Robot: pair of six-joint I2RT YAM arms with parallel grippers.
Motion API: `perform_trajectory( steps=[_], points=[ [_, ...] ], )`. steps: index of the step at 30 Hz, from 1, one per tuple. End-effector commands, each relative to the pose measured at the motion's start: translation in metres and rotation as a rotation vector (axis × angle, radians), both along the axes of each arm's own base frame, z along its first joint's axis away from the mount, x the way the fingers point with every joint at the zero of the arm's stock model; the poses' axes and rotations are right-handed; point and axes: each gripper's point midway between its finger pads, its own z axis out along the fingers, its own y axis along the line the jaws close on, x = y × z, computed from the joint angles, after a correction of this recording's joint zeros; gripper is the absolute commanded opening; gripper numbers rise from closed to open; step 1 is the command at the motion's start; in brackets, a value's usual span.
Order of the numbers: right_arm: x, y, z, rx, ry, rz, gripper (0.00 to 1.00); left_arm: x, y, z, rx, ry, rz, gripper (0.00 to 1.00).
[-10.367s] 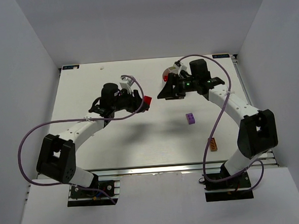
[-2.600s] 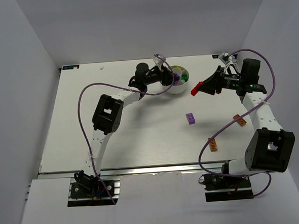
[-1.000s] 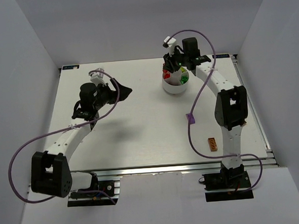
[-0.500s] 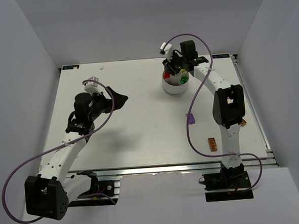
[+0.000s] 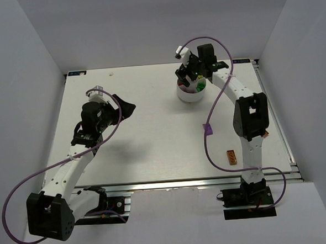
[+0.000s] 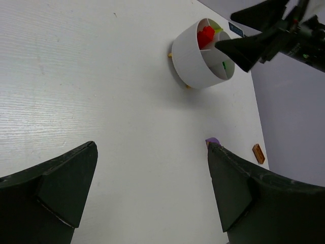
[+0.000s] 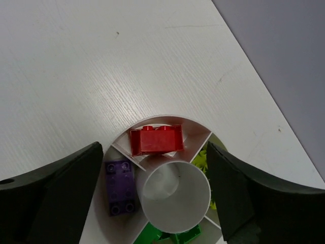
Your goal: Sort the legos into containers by color
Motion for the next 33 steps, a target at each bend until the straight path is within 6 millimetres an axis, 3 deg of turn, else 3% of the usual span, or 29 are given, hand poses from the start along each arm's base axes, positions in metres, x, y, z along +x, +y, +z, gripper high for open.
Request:
perform_trajectory(
  steps=[1,2,3,4,5,7,9,10,11,13,14,16,17,19,20,23,27,33],
  points=[
    [-0.020,-0.005,0.092,0.095,-0.121,-0.002,0.89,0.001,0.015,0.013,-0.017,-0.014,0.103,0.98],
    [-0.030,-0.014,0.131,0.139,-0.201,-0.013,0.89,0.000,0.017,0.010,-0.023,-0.008,0.119,0.98],
    [-0.042,-0.020,0.105,0.172,-0.108,-0.057,0.90,-0.001,0.019,0.010,-0.025,-0.010,0.130,0.98],
    [-0.055,-0.036,0.130,0.216,-0.130,-0.100,0.89,-0.001,0.019,0.012,-0.028,-0.025,0.131,0.98],
    [-0.069,-0.035,0.129,0.254,-0.092,-0.060,0.88,-0.003,0.018,0.016,-0.036,-0.047,0.121,0.98],
    [-0.101,-0.043,0.105,0.277,0.078,-0.038,0.76,-0.008,0.015,0.012,-0.043,-0.048,0.095,0.95],
    [-0.127,-0.055,0.096,0.299,0.192,-0.038,0.38,-0.010,0.009,0.015,-0.060,-0.073,0.062,0.87],
    [-0.148,-0.062,0.067,0.287,0.320,-0.079,0.18,-0.011,0.008,0.013,-0.064,-0.070,0.052,0.71],
    [-0.157,-0.074,0.061,0.262,0.336,-0.136,0.00,-0.012,0.004,0.014,-0.072,-0.072,0.034,0.58],
    [-0.188,-0.091,0.026,0.195,0.427,-0.221,0.00,-0.013,0.000,0.010,-0.082,-0.063,0.013,0.25],
    [-0.196,-0.097,0.017,0.177,0.451,-0.252,0.14,-0.015,-0.004,0.009,-0.089,-0.057,-0.011,0.23],
    [-0.210,-0.107,0.004,0.149,0.484,-0.319,0.37,-0.015,-0.007,0.008,-0.100,-0.053,-0.031,0.23],
    [-0.217,-0.112,-0.009,0.134,0.522,-0.372,0.62,-0.015,-0.009,0.005,-0.104,-0.043,-0.038,0.31],
    [-0.219,-0.119,-0.018,0.123,0.545,-0.432,0.87,-0.014,-0.011,0.001,-0.111,-0.018,-0.040,0.49],
    [-0.219,-0.119,-0.024,0.140,0.569,-0.476,0.89,-0.014,-0.011,0.000,-0.112,-0.011,-0.041,0.60],
    [-0.217,-0.119,-0.046,0.075,0.599,-0.572,0.89,-0.014,-0.014,0.000,-0.129,0.001,-0.054,0.73],
    [-0.219,-0.104,-0.078,0.001,0.629,-0.581,0.89,-0.018,-0.019,0.008,-0.177,-0.005,-0.070,0.77],
    [-0.214,-0.112,-0.116,-0.110,0.628,-0.659,0.72,-0.026,-0.022,0.010,-0.236,0.027,-0.074,0.78]
  ],
)
